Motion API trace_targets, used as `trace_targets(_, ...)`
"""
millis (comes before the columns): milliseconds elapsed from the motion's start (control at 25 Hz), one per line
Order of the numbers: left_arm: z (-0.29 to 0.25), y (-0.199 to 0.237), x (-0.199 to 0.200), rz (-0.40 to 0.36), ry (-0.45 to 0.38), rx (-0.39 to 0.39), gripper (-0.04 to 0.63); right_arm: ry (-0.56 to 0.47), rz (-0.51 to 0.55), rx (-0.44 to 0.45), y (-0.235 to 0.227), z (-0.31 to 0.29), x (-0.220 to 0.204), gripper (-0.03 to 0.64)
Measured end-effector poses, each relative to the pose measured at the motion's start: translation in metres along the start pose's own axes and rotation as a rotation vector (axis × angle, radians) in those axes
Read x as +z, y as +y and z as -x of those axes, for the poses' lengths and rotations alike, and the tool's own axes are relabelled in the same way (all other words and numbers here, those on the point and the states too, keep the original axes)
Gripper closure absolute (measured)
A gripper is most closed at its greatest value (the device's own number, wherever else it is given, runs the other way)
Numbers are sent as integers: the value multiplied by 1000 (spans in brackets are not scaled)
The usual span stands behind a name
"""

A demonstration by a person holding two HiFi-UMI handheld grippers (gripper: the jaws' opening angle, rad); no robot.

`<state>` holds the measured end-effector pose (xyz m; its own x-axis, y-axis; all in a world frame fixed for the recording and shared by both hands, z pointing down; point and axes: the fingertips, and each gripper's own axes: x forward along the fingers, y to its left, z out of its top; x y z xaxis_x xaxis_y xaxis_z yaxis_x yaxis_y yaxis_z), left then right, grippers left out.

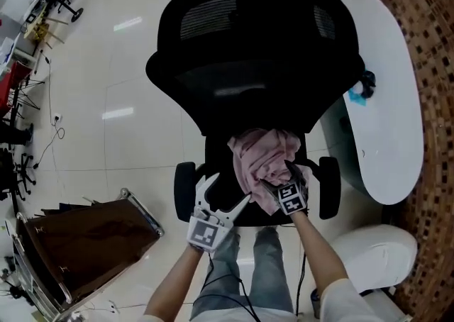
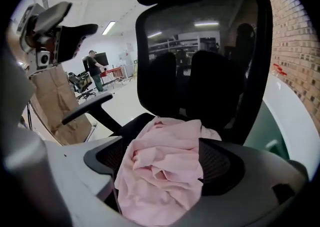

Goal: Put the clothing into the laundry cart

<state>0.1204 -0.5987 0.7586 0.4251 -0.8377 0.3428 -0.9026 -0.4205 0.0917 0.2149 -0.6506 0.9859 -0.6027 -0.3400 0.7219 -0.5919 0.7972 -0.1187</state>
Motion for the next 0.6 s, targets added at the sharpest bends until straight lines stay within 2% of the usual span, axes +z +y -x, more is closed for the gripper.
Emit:
trace_targets(80,-4,3,-8,0,2,-5,229,55,-32,21,-5,-31,-15,-9)
trace_targets(120,-4,5,-12,1,1,-6,229,87,-53,28,-7,-45,-24,-18)
trace_targets(280,-1,7,-30,30,17,3,229,221,-151,-23,-15,-86,-60,-21)
trace_targets(360,-2,9,-39,35,34,7,229,264,-178,-68,-25,-106,-70,-23)
trace_targets(520,-1,16,-51,44,36,21,229,357,-246,-70,-32,-142,-90,-23)
trace_targets(600,2,20,-56,50,43,29,229,373,-282,-98,-35,-152,-94,-21)
